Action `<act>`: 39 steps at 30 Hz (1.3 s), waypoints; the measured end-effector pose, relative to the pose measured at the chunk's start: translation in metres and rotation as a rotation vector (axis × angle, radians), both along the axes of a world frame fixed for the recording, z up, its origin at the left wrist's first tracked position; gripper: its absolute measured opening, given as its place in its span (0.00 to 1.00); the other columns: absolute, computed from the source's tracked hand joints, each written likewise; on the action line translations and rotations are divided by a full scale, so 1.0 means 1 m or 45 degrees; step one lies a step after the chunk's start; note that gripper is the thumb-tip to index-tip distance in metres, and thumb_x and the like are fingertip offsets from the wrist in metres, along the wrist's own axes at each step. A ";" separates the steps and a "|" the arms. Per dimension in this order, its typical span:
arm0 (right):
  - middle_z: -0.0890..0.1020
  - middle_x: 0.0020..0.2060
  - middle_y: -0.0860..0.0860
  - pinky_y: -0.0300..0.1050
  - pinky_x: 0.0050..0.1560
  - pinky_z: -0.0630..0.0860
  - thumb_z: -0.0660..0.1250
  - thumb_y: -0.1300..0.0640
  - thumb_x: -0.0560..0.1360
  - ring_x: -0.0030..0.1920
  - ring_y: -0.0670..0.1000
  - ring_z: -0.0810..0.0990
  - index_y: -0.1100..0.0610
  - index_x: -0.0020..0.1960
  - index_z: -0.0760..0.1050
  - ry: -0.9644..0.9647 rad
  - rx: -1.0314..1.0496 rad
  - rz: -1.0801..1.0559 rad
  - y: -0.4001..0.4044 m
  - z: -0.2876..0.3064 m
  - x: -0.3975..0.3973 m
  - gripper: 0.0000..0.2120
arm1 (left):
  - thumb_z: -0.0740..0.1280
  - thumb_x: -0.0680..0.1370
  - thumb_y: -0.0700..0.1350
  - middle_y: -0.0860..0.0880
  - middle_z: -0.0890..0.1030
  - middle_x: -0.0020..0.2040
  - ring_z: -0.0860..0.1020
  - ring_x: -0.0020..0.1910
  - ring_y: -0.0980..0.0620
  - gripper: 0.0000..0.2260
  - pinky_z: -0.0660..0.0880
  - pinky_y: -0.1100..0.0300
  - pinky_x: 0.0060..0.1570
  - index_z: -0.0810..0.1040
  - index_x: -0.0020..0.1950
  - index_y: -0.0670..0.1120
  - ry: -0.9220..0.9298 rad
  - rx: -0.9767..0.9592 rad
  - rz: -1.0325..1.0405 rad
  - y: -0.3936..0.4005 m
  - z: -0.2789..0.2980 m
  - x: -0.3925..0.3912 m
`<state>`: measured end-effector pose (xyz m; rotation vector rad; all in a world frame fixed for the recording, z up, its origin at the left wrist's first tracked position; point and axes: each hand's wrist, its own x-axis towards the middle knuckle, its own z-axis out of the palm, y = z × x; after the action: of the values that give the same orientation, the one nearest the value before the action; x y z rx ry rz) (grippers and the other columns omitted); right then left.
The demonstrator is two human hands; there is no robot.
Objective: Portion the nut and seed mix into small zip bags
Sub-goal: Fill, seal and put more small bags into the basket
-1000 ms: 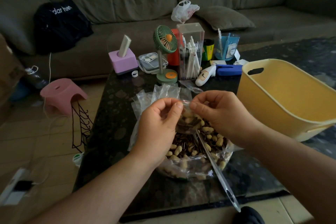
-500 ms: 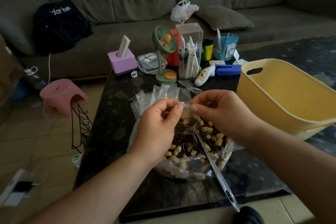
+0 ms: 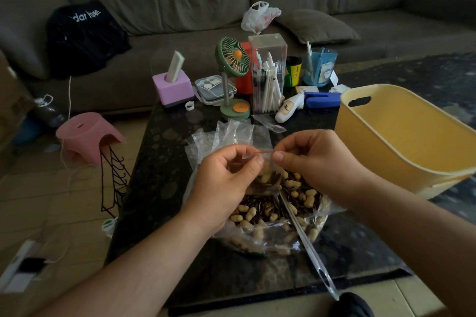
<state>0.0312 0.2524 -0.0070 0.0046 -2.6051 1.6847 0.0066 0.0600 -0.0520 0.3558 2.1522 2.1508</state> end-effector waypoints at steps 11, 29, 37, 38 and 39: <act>0.87 0.41 0.46 0.32 0.40 0.79 0.76 0.57 0.74 0.39 0.42 0.85 0.51 0.48 0.85 0.041 0.017 0.046 0.006 0.003 0.001 0.04 | 0.76 0.78 0.47 0.52 0.89 0.48 0.87 0.50 0.52 0.04 0.83 0.50 0.54 0.87 0.50 0.57 0.100 -0.124 0.002 -0.003 -0.001 -0.002; 0.87 0.40 0.55 0.53 0.44 0.84 0.74 0.57 0.77 0.43 0.61 0.85 0.53 0.45 0.84 0.114 -0.037 0.071 0.010 -0.001 0.000 0.02 | 0.73 0.81 0.43 0.50 0.88 0.46 0.86 0.49 0.52 0.10 0.82 0.54 0.55 0.88 0.47 0.58 -0.012 -0.036 -0.041 0.001 0.007 0.000; 0.88 0.42 0.54 0.39 0.43 0.82 0.73 0.61 0.78 0.41 0.49 0.86 0.56 0.49 0.84 -0.004 -0.190 0.152 0.004 -0.003 -0.001 0.02 | 0.70 0.82 0.40 0.52 0.86 0.41 0.84 0.43 0.56 0.05 0.80 0.62 0.49 0.85 0.50 0.49 -0.060 0.024 -0.055 0.001 0.011 0.002; 0.88 0.42 0.53 0.38 0.43 0.82 0.73 0.61 0.78 0.41 0.49 0.86 0.56 0.49 0.84 0.008 -0.178 0.152 0.004 -0.003 -0.001 0.02 | 0.70 0.82 0.40 0.53 0.86 0.40 0.83 0.42 0.58 0.06 0.79 0.65 0.47 0.85 0.50 0.49 -0.059 0.023 -0.058 0.001 0.012 0.002; 0.88 0.41 0.53 0.37 0.43 0.81 0.73 0.61 0.78 0.41 0.48 0.86 0.56 0.48 0.84 0.021 -0.164 0.151 0.003 -0.003 -0.001 0.02 | 0.70 0.82 0.39 0.54 0.86 0.39 0.83 0.41 0.59 0.06 0.78 0.67 0.44 0.84 0.49 0.49 -0.058 0.020 -0.060 0.001 0.013 0.003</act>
<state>0.0305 0.2550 -0.0101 0.1711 -2.5264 1.8786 0.0094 0.0609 -0.0395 0.3517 2.0830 2.1303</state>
